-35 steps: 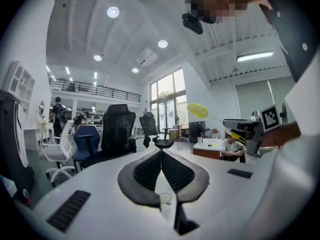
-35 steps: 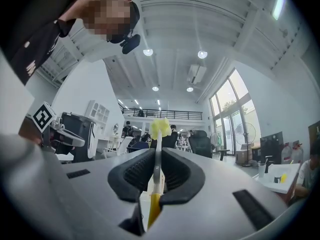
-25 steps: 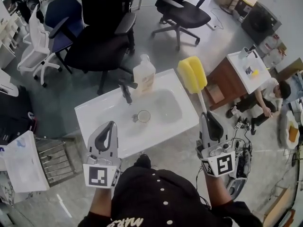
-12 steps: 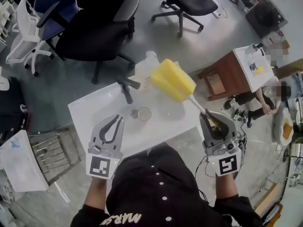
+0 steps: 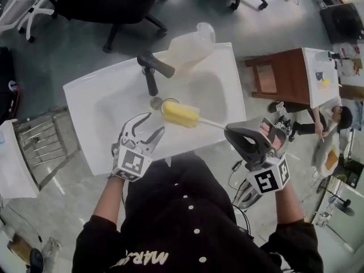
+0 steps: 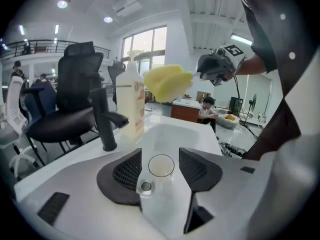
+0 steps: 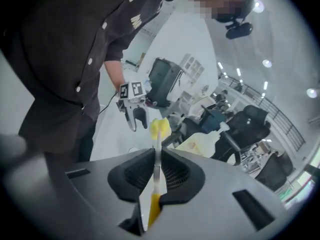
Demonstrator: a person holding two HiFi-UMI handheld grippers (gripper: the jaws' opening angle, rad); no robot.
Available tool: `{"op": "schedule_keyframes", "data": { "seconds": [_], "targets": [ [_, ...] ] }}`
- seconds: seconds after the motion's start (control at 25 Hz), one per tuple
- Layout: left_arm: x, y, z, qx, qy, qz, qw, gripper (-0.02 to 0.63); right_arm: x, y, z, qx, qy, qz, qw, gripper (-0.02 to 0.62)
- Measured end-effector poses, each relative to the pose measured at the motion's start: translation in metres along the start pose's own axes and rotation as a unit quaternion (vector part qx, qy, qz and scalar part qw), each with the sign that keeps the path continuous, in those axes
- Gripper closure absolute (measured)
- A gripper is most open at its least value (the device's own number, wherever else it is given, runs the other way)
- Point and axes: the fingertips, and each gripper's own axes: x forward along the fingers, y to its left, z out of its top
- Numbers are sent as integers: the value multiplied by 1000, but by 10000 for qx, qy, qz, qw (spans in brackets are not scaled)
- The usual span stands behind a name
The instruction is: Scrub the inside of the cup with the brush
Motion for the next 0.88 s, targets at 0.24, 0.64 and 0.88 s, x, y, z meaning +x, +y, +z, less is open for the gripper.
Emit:
{"op": "schedule_keyframes", "data": {
  "seconds": [0.24, 0.64, 0.88],
  "targets": [
    [62, 6, -68, 75, 755, -20, 9971, 347, 68, 28, -61, -328, 692, 1359, 9878, 545],
    [116, 3, -131, 606, 1408, -375, 9875, 444, 144, 46, -83, -2591, 1247, 2784, 9164, 546],
    [122, 2, -137, 599, 1515, -430, 9857, 508, 169, 56, -71, -4045, 1177, 3140, 8508, 545]
  ]
}}
